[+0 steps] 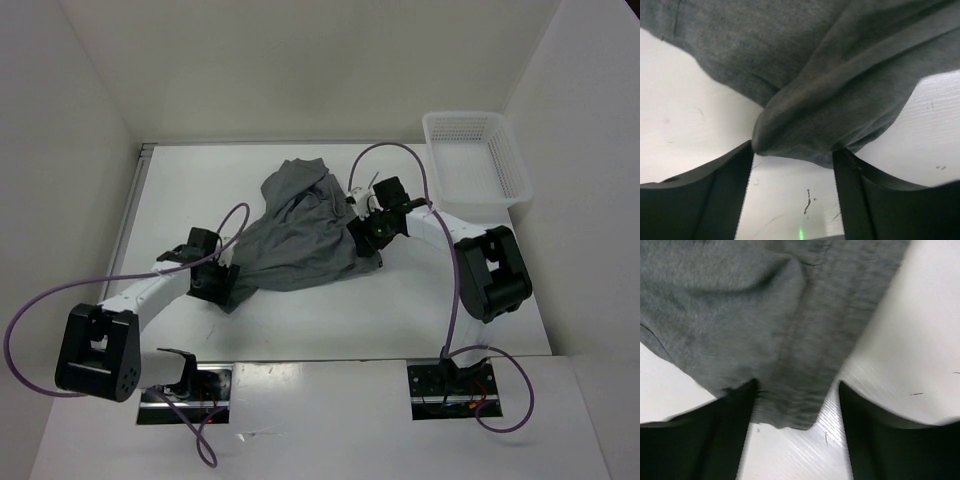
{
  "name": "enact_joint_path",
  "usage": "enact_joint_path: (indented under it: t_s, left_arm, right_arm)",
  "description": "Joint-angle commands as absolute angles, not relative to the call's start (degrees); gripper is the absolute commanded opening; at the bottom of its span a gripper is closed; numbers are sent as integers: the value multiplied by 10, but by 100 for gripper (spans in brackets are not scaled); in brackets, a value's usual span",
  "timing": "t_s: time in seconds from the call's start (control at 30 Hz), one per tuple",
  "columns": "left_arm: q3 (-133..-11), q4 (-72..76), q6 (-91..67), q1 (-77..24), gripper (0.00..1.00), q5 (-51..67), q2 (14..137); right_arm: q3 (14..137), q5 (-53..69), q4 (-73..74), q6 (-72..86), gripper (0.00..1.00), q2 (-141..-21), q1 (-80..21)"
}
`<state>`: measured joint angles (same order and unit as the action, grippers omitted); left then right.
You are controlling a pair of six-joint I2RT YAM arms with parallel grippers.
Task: Fold and stack the shorts
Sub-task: Flatten the shorts out
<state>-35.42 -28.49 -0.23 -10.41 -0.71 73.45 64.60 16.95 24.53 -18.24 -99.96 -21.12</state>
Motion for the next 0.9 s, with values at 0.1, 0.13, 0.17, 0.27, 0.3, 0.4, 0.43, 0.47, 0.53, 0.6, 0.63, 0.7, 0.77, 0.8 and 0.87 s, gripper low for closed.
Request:
enact_joint_path:
  t_s: [0.1,0.13,0.17,0.27,0.3,0.4,0.43,0.47,0.53,0.6,0.63,0.7,0.77,0.8,0.87]
  left_arm:
    - [-417,-356,0,-64,49,92,728]
    - [-417,-356,0,-57,33,106,728]
    - [-408,-349,0,-49,25,106,722]
    - [-402,-331,0,-35,6,120,722]
    - [-396,-331,0,-35,4,120,716]
    - [-396,-310,0,-35,0,105,716]
    - [-396,-310,0,-35,0,105,716]
    - [-396,-310,0,-29,0,105,711]
    - [-413,-325,0,-29,0,105,711]
    - [-418,-330,0,-29,0,112,706]
    - [-418,-330,0,-29,0,112,706]
    - [-425,-330,0,-29,0,117,700]
    - [-425,-330,0,-29,0,117,695]
    - [-425,-330,0,-29,0,117,695]
    - [-425,-330,0,-29,0,111,695]
  right_arm:
    - [630,163,257,-238,40,-998,-214]
    - [630,163,257,-238,34,-998,-214]
    - [630,163,257,-245,30,-998,-214]
    - [630,156,265,-266,17,-993,-214]
    - [635,149,265,-266,17,-993,-214]
    - [641,143,270,-277,31,-988,-214]
    - [641,143,277,-277,34,-988,-214]
    - [641,143,277,-285,34,-988,-214]
    - [641,143,292,-291,36,-983,-214]
    - [635,143,304,-303,41,-970,-214]
    - [635,148,309,-303,44,-970,-214]
    - [621,149,321,-303,78,-955,-214]
    - [608,149,326,-303,87,-948,-214]
    - [608,149,326,-290,87,-942,-208]
    - [608,158,326,-283,87,-942,-191]
